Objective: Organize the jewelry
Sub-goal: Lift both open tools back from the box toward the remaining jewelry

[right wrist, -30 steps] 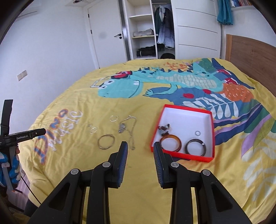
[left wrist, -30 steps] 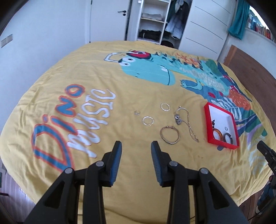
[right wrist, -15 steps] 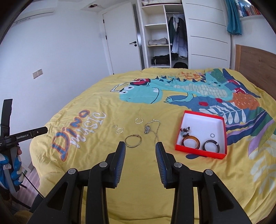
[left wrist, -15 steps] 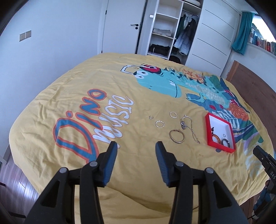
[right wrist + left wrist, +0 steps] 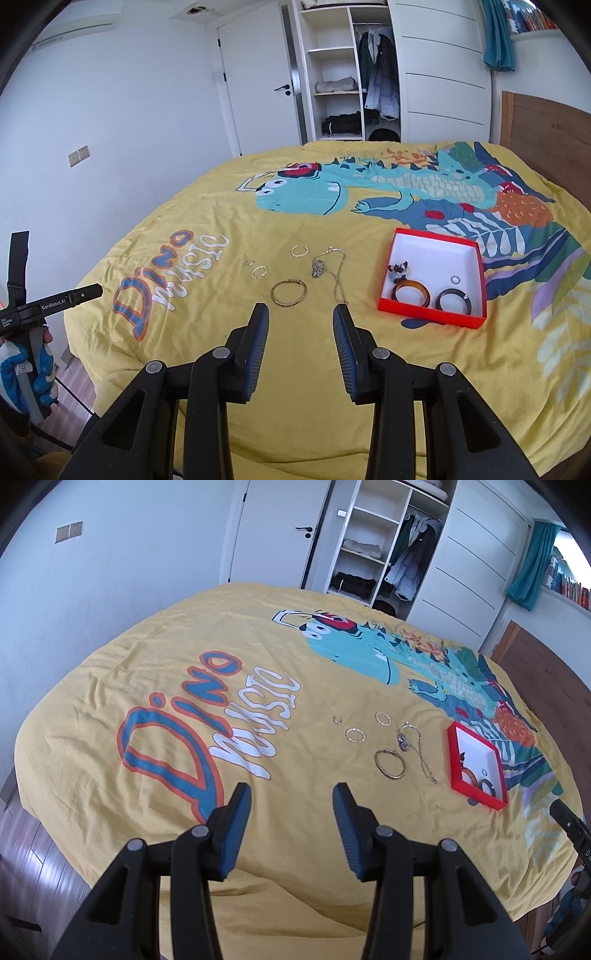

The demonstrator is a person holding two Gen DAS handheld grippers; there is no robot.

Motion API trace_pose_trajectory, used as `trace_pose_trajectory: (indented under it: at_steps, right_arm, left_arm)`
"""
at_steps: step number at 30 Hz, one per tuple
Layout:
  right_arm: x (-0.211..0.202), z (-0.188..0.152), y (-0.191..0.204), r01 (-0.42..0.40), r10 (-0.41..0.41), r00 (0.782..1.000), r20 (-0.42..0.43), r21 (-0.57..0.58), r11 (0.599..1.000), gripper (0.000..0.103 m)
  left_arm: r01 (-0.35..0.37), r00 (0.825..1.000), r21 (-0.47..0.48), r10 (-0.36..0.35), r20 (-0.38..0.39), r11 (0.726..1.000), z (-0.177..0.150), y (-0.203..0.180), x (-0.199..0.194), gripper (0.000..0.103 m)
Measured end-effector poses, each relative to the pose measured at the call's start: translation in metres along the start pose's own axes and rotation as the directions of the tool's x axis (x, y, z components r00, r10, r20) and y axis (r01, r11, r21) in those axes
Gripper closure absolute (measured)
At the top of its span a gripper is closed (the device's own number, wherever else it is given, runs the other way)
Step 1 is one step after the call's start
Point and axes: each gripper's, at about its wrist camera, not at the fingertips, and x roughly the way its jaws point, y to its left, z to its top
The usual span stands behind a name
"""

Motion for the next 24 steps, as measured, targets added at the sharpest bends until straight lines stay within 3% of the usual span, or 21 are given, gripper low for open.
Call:
trace_pose_trajectory:
  at_steps: [11, 24]
  right_arm:
    - [0.027, -0.002, 0.005, -0.008, 0.008, 0.999, -0.052, -0.001, 1.0, 0.067]
    - [0.096, -0.002, -0.006, -0.041, 0.045, 0.987, -0.156, 0.032, 0.999, 0.067]
  left_arm:
    - [-0.019, 0.996, 0.018, 0.02, -0.086, 1.0, -0.005, 0.012, 0.031, 0.059]
    - [-0.06, 0.983, 0.038, 0.066, -0.173, 0.997, -0.002, 0.01, 0.088, 0.059]
